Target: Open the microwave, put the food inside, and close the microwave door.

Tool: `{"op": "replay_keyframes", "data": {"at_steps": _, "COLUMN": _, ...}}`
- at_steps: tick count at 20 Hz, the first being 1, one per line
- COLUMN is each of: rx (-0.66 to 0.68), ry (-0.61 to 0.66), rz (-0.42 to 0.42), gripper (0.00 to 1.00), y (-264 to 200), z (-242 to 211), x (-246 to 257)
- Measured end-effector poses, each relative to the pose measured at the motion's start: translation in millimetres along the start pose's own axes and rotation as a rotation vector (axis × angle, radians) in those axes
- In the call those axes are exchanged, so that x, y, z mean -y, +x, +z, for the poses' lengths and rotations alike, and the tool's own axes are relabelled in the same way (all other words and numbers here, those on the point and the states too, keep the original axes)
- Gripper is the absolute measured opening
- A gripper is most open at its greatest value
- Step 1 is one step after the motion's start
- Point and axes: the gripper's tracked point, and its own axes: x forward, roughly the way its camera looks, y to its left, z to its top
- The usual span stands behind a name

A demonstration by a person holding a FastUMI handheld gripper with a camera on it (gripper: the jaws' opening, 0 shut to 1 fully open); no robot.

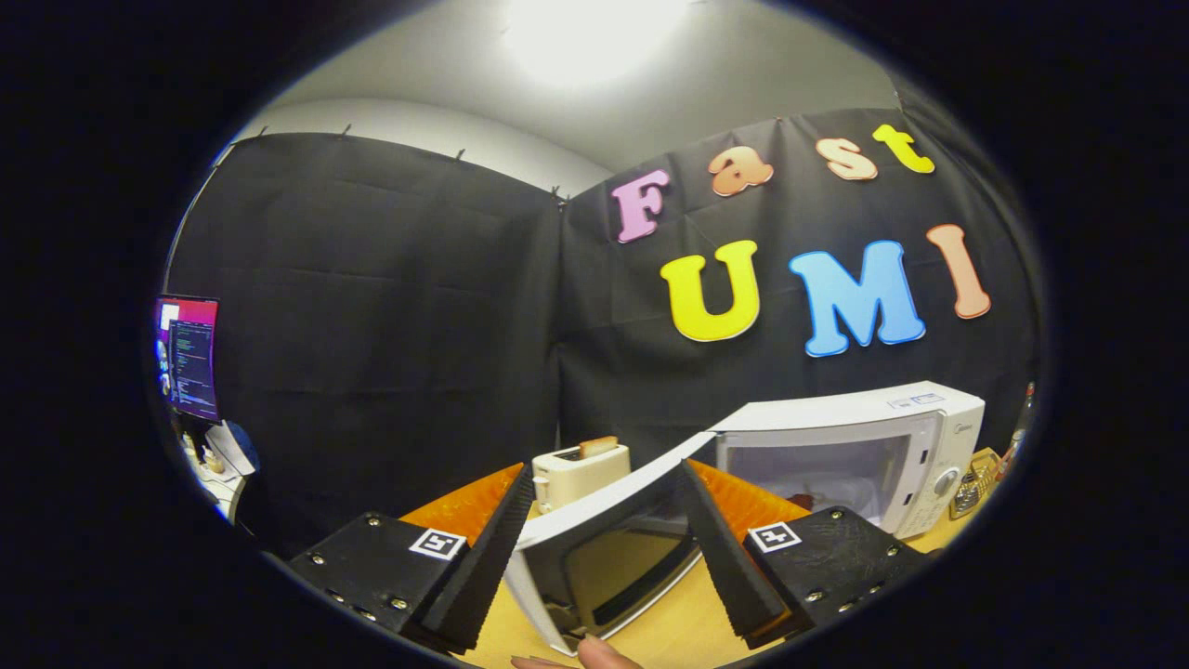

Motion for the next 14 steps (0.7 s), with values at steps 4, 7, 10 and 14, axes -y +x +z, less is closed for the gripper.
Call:
{"op": "replay_keyframes", "data": {"at_steps": 4, "rx": -0.037, "ry": -0.019, "rz": 0.159, "gripper": 0.95, "y": 1.9, "z": -19.2, "x": -70.7}}
{"op": "replay_keyframes", "data": {"at_steps": 7, "rx": -0.036, "ry": -0.096, "rz": 0.172, "gripper": 0.94, "y": 10.7, "z": -34.1, "x": -96.8}}
{"op": "replay_keyframes", "data": {"at_steps": 10, "rx": 0.004, "ry": -0.186, "rz": 0.103, "gripper": 0.86, "y": 8.5, "z": -40.2, "x": -99.8}}
{"op": "replay_keyframes", "data": {"at_steps": 14, "rx": -0.083, "ry": -0.114, "rz": 0.176, "gripper": 0.72, "y": 33.4, "z": -65.2, "x": -123.4}}
